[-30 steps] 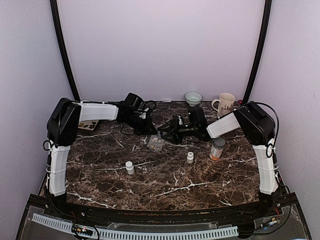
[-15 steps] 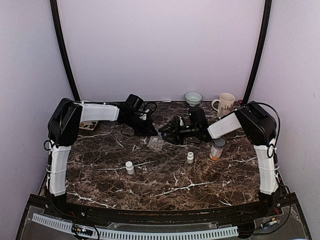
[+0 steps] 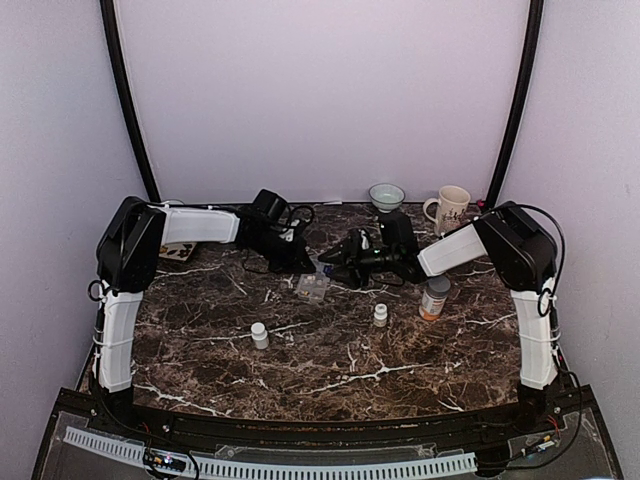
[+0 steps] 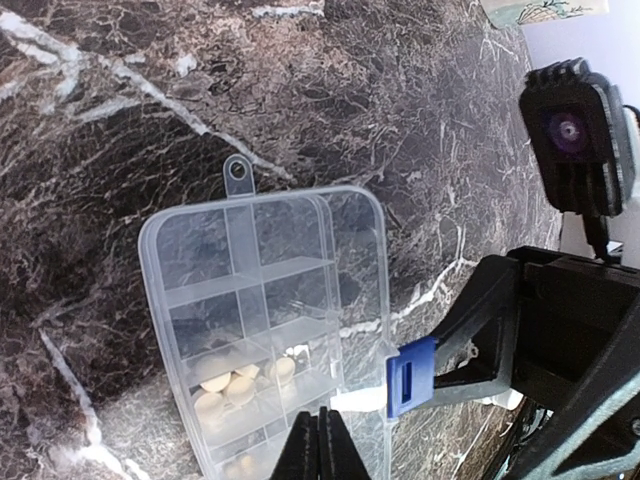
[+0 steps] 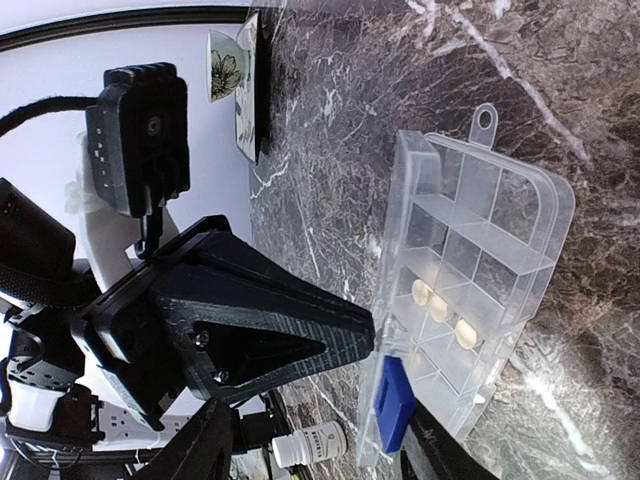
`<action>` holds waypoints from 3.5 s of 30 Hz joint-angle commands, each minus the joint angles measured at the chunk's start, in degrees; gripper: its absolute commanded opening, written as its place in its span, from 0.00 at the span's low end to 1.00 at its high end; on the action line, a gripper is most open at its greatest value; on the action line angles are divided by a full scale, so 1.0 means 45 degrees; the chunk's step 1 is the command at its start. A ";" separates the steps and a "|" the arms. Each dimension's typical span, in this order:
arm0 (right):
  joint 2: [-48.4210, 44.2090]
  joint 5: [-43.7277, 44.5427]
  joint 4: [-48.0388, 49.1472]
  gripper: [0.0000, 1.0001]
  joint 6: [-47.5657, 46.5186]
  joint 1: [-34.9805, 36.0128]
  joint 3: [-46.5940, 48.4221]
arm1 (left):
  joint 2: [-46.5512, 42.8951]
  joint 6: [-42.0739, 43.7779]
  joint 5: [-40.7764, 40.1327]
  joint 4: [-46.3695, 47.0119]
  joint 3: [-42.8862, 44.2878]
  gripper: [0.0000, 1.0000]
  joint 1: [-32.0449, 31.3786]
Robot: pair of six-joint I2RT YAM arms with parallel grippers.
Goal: Sort the pills into containers
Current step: Close the lid of the pill container.
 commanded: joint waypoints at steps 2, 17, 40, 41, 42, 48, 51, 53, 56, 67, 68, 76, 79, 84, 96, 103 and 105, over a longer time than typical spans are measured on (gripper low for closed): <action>-0.0573 0.0170 0.0251 0.56 -0.0290 -0.0088 -0.0225 | 0.0138 0.0197 -0.0074 -0.0491 0.0099 0.04 -0.0166; -0.0970 0.1280 -0.3125 0.56 -0.2278 -0.0101 0.0292 | 0.0315 0.0329 -0.0282 -0.0760 0.0253 0.04 -0.0351; -0.0785 0.3984 -0.8625 0.44 -0.5479 0.0370 0.3475 | 0.0639 0.0605 -0.0694 -0.1312 0.0438 0.04 -0.0511; -0.0702 0.4148 -0.8889 0.43 -0.5618 0.0405 0.3678 | 0.0637 0.0607 -0.0698 -0.1309 0.0452 0.04 -0.0506; -0.0628 0.4256 -0.9147 0.42 -0.5742 0.0441 0.3833 | 0.0635 0.0607 -0.0699 -0.1311 0.0473 0.04 -0.0505; -0.0009 0.5467 -1.1075 0.29 -0.6741 0.0736 0.5273 | 0.0634 0.0607 -0.0726 -0.1349 0.0538 0.04 -0.0509; 0.0111 0.5999 -1.1700 0.31 -0.7021 0.0892 0.5752 | 0.0634 0.0618 -0.0785 -0.1371 0.0538 0.04 -0.0517; 0.0285 0.6269 -1.2174 0.33 -0.7210 0.0972 0.6134 | 0.0634 0.0593 -0.0806 -0.1342 0.0538 0.04 -0.0515; 0.0515 0.6511 -1.2752 0.36 -0.7480 0.1075 0.6557 | 0.0633 0.0568 -0.0815 -0.1279 0.0519 0.04 -0.0504; 0.1544 0.7591 -1.4576 0.38 -0.8343 0.1599 0.8249 | 0.0629 0.0627 -0.0913 -0.1260 0.0518 0.04 -0.0500; 0.1576 0.7624 -1.4602 0.38 -0.8378 0.1623 0.8255 | 0.0634 0.0614 -0.0914 -0.1253 0.0518 0.04 -0.0507; 0.1683 0.8074 -1.4972 0.38 -0.8486 0.1699 0.8082 | 0.0633 0.0607 -0.0894 -0.1238 0.0460 0.03 -0.0500; 0.1507 0.8251 -1.4921 0.38 -0.8495 0.1688 0.7747 | 0.0615 0.0608 -0.0909 -0.1263 0.0441 0.03 -0.0512; 0.1322 0.8279 -1.4799 0.38 -0.8452 0.1669 0.7391 | 0.0596 0.0588 -0.0914 -0.1233 0.0424 0.03 -0.0501; 0.0428 0.6447 -1.2781 0.39 -0.7443 0.1517 0.6417 | 0.0446 0.0607 -0.0989 -0.1195 0.0216 0.03 -0.0510; 0.0457 0.5886 -1.2370 0.39 -0.6961 0.1349 0.6097 | 0.0315 0.0568 -0.1010 -0.1116 0.0015 0.03 -0.0517; 0.0476 0.5685 -1.2202 0.39 -0.6797 0.1338 0.5962 | 0.0299 0.0579 -0.1021 -0.1100 0.0010 0.03 -0.0513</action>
